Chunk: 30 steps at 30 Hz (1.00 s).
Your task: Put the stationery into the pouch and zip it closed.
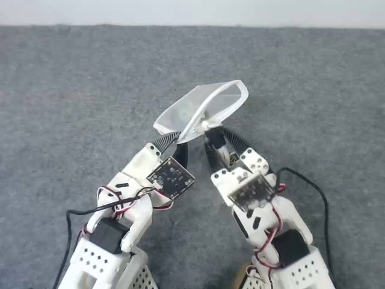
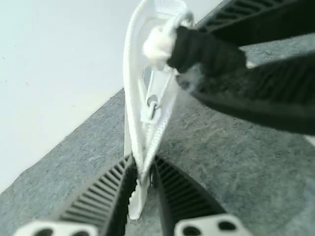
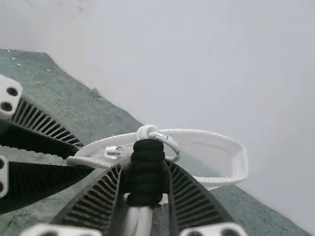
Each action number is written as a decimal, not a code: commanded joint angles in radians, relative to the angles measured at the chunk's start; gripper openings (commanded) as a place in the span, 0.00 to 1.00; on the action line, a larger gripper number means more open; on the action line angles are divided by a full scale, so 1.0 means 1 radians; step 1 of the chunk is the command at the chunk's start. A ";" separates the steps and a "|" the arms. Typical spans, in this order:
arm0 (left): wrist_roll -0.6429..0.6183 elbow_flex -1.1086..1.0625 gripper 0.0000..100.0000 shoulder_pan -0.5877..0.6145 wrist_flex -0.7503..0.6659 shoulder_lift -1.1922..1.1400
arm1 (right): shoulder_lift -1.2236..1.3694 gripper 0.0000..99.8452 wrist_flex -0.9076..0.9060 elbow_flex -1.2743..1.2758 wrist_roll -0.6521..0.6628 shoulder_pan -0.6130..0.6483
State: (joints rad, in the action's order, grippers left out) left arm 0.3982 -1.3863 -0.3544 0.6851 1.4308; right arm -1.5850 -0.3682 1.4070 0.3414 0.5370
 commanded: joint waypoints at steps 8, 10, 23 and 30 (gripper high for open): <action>-0.015 0.008 0.01 0.018 -0.015 0.006 | 0.246 0.01 0.189 -0.138 -0.072 -0.122; -0.015 0.008 0.01 0.018 -0.015 0.006 | 0.251 0.01 0.193 -0.155 -0.133 -0.160; -0.015 0.008 0.01 0.017 -0.015 0.006 | 0.255 0.01 0.223 -0.175 -0.163 -0.205; -0.015 0.008 0.01 0.018 -0.017 0.006 | 0.262 0.01 0.226 -0.176 -0.163 -0.246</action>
State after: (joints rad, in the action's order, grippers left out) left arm 0.3982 -1.3848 -0.3529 0.6728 1.4293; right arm -1.3303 -0.1811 1.3272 0.1849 0.3590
